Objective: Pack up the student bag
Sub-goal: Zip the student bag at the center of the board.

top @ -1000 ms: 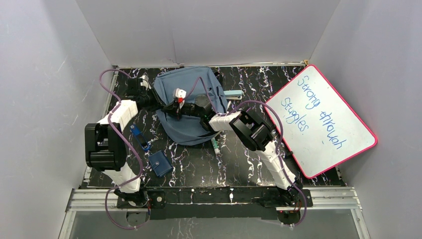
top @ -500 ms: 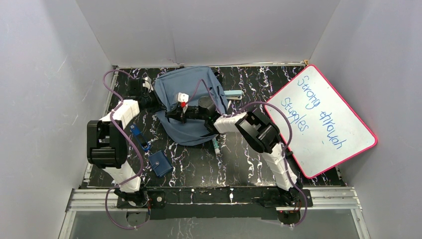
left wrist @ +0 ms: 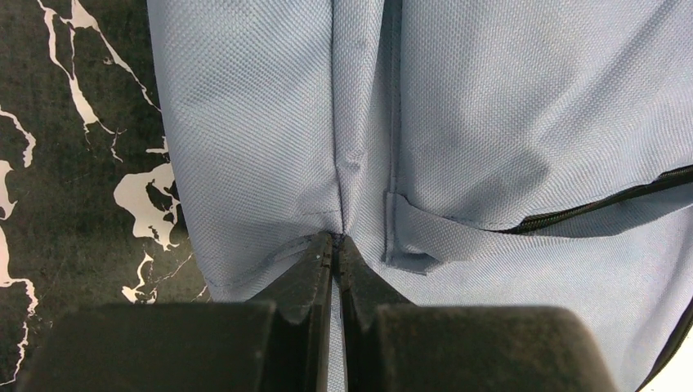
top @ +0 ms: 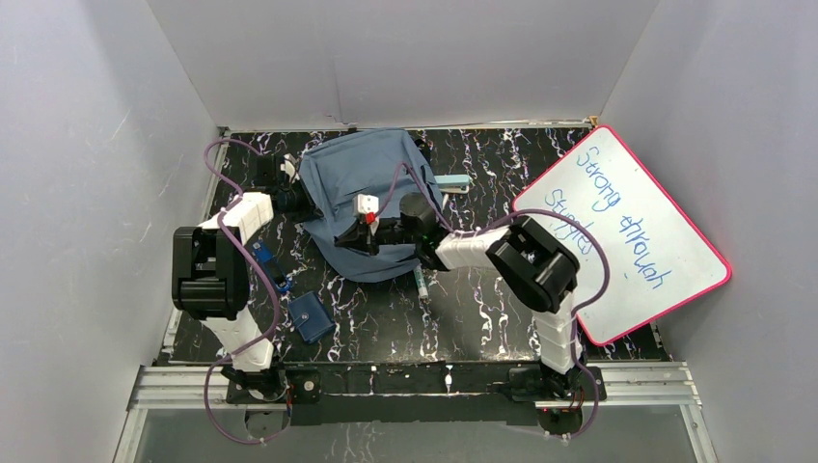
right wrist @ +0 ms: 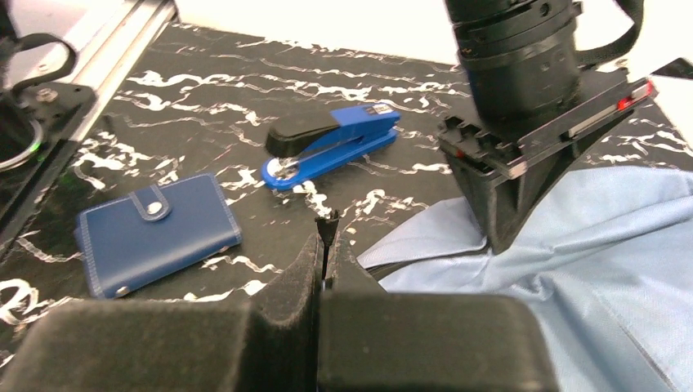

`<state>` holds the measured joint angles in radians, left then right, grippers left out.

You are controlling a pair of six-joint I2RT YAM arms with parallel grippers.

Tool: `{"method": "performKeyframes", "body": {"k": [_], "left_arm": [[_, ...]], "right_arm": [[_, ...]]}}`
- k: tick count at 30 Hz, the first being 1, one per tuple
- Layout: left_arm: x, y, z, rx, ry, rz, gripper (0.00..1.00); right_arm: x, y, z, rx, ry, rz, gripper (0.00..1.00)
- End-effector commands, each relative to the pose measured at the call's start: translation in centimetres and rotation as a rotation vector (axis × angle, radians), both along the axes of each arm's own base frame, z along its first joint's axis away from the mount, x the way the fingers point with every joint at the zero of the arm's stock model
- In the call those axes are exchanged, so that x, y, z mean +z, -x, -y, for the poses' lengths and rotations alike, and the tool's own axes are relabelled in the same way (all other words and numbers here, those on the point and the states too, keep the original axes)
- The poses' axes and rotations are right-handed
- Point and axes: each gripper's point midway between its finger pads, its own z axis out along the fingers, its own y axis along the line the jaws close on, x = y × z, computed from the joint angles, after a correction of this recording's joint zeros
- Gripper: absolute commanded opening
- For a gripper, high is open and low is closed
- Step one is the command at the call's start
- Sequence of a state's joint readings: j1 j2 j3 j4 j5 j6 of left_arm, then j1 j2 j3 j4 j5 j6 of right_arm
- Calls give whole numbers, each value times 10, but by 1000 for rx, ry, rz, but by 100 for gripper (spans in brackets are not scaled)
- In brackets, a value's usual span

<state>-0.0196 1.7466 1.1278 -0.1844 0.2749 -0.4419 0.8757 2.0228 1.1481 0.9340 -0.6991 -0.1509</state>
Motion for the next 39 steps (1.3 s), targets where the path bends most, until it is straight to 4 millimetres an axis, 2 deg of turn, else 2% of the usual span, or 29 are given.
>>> {"method": "performKeyframes", "body": {"k": [1,6,9,14,17,21,24,26,30,34,36,39], "left_arm": [[0,-4,-9,17,-42,-1,0],[-4,-3,-13,22,-50,-9,0],[-5,-3,-14,26,-52,-12,0],[0,-3,-18,25,-71,7,0],[22,-4,-17,5,-72,77,0],[71,0,-6,-49,-51,233,0],[105,17,17,-163,-2,358,10],[118,33,39,-254,30,416,19],[113,66,67,-407,14,453,28],[99,102,90,-638,-39,520,30],[97,114,96,-766,-103,589,30],[104,121,90,-864,-212,678,31]], "right_arm": [[43,29,16,66,-58,72,0],[29,46,39,66,11,33,0],[27,53,50,63,46,27,0],[17,49,71,-34,134,23,0],[17,37,80,-152,157,-22,0],[21,21,82,-274,186,-154,0],[24,18,75,-276,194,-215,0],[27,17,71,-260,193,-221,0],[24,13,69,-223,212,-209,0],[25,11,71,-194,218,-225,0],[26,12,72,-181,214,-232,0],[26,13,73,-175,218,-247,0]]}}
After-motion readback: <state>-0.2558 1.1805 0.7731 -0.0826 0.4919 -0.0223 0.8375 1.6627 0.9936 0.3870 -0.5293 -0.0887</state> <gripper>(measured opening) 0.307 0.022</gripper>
